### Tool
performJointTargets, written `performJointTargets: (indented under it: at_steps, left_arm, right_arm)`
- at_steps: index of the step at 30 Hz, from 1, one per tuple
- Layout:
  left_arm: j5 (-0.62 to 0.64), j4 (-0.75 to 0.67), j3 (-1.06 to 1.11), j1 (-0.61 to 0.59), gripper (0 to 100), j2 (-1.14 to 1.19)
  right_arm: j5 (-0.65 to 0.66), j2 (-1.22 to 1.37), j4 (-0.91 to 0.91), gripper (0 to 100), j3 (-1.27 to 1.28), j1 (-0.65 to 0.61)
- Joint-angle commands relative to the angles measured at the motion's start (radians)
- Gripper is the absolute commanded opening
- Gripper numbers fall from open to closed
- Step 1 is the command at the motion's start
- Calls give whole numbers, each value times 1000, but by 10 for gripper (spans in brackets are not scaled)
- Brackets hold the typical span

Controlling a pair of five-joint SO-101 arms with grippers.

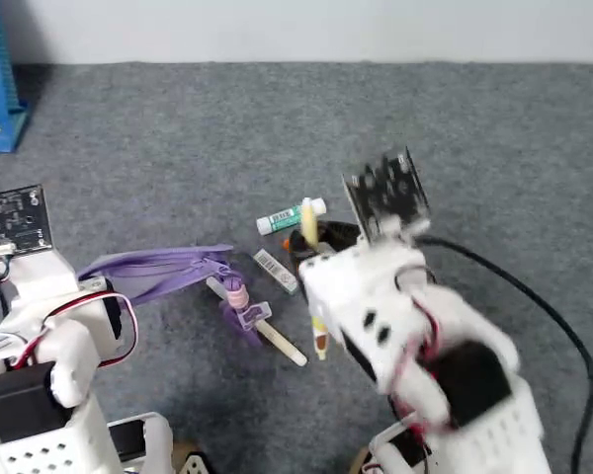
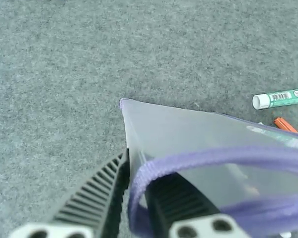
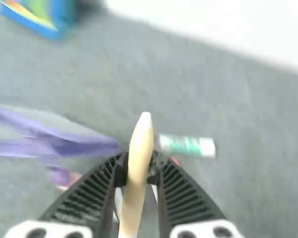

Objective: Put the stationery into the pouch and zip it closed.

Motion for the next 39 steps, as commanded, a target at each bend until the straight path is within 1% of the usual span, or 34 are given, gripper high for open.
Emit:
performJointTargets:
  at_steps: [1, 5, 9, 12, 17, 26, 35, 36, 39]
  left_arm:
    - [-8, 3, -12, -6, 11, 12]
    - [-8, 3, -13, -6, 11, 12]
    - [-8, 3, -13, -6, 11, 12]
    - [-8, 3, -12, -6, 11, 11]
    - [-8, 3, -13, -6, 11, 8]
    - [-8, 2, -13, -8, 11, 8]
    - [-8, 3, -13, -9, 11, 8]
    - [-8, 3, -13, -9, 11, 8]
    - [-8, 3, -12, -9, 11, 8]
  right_arm:
    - [12, -68, -41, 8, -121, -74]
    - [12, -76, -137, 8, -193, -171]
    - [12, -76, -249, 8, -210, -275]
    - [9, -76, -348, 8, -207, -315]
    - [6, -65, -510, 8, -178, -321]
    - [14, 28, -895, 8, 77, -320]
    - [15, 74, -1141, 8, 267, -321]
    - [18, 85, -1168, 8, 292, -321]
    - [81, 108, -1259, 8, 384, -321]
